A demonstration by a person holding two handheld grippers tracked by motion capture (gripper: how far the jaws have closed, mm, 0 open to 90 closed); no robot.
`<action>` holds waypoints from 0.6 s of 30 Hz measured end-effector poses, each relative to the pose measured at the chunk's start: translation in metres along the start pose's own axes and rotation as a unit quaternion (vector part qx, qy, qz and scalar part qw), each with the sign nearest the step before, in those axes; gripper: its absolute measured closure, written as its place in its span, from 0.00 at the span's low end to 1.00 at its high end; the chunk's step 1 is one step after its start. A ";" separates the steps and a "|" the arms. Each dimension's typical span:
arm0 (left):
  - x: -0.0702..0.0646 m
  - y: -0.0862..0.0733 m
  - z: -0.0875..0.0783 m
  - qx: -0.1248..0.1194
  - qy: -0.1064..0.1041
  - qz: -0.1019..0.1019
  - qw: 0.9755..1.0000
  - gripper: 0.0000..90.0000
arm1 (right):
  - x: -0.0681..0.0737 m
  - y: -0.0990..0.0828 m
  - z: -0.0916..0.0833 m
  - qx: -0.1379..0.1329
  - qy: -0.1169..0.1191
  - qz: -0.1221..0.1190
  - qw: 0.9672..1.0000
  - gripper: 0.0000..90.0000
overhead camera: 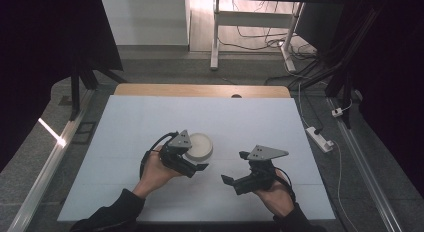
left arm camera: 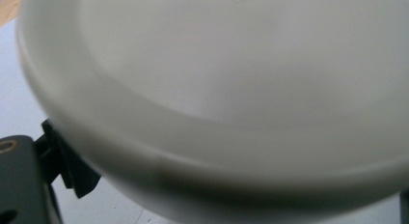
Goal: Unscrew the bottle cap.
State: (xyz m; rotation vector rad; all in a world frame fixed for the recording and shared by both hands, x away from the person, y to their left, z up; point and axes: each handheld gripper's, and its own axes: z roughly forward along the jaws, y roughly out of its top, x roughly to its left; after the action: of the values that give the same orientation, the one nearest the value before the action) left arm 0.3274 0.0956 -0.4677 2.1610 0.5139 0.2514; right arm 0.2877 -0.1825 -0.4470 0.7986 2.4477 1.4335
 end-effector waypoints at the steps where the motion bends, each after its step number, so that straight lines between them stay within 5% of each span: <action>1: 0.000 0.000 0.000 0.000 -0.001 0.000 1.000 0.08 | 0.001 0.002 0.001 0.002 0.000 -0.001 1.000 0.00; 18: -0.002 0.000 0.001 0.002 -0.005 0.002 1.000 0.08 | 0.008 0.034 0.025 -0.006 -0.003 -0.025 1.000 0.00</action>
State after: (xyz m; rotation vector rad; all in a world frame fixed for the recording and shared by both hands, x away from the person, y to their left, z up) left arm 0.3262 0.0938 -0.4680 2.1654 0.5051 0.2421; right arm 0.3032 -0.1467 -0.4302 0.7336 2.4347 1.4248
